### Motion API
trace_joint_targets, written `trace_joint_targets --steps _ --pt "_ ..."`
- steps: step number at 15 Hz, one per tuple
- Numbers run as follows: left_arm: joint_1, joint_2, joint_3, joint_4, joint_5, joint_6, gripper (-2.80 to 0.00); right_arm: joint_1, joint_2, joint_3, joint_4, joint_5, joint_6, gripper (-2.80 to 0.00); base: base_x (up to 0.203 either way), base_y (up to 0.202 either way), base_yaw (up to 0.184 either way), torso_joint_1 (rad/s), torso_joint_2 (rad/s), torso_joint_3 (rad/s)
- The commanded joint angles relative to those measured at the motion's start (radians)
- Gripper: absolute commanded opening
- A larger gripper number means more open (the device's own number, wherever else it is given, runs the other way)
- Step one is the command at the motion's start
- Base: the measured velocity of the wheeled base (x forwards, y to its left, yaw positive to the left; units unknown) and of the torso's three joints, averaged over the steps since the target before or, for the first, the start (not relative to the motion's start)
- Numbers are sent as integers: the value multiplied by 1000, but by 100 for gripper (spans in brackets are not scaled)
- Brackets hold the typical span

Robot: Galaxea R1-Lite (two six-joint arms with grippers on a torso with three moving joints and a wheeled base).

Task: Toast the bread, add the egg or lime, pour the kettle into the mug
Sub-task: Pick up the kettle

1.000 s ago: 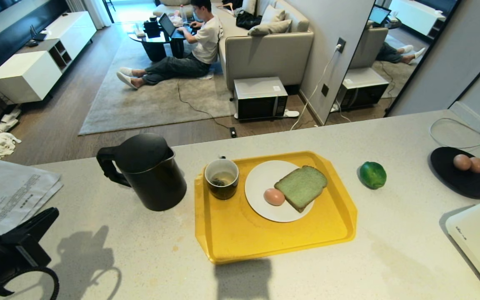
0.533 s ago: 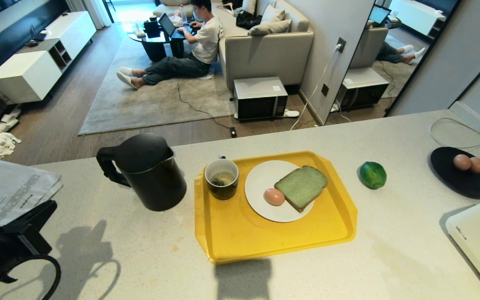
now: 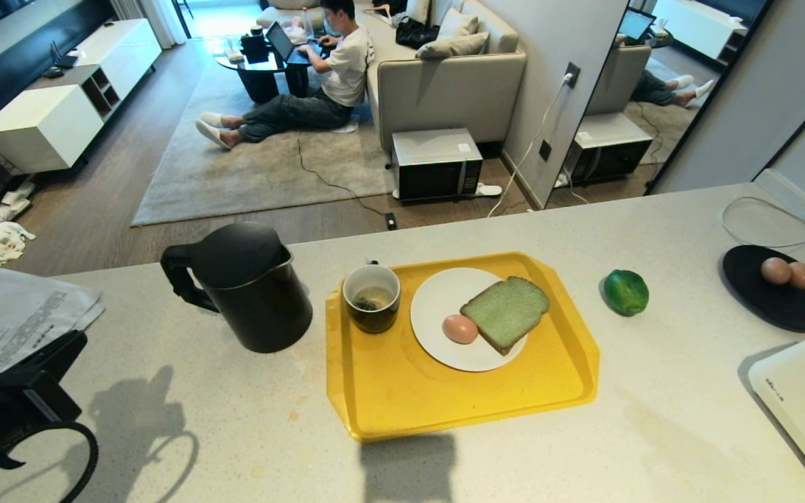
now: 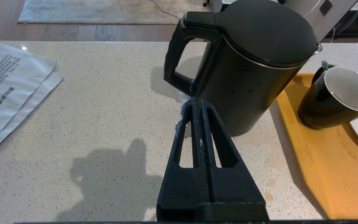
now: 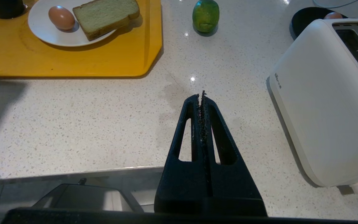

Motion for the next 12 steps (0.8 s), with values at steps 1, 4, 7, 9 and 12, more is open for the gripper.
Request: trace_joint_targets --steps 1,4,7,9,12 --pt "7 -8 0 -7 1 0 -280 0 2 2 0 1 1 -280 0 0 0 -37 95 48" --pt "39 -13 -1 -17 0 2 -280 0 2 2 0 1 1 -280 0 0 0 -65 125 59" --pt "43 -17 0 -30 0 2 -280 0 2 2 0 1 2 -280 0 0 0 -61 127 62" --pt "45 -17 2 -30 0 2 -280 0 2 2 0 1 2 -280 0 0 0 -61 139 61" --pt "58 -10 13 -26 5 1 -280 0 2 2 0 1 1 -280 0 0 0 -63 140 71"
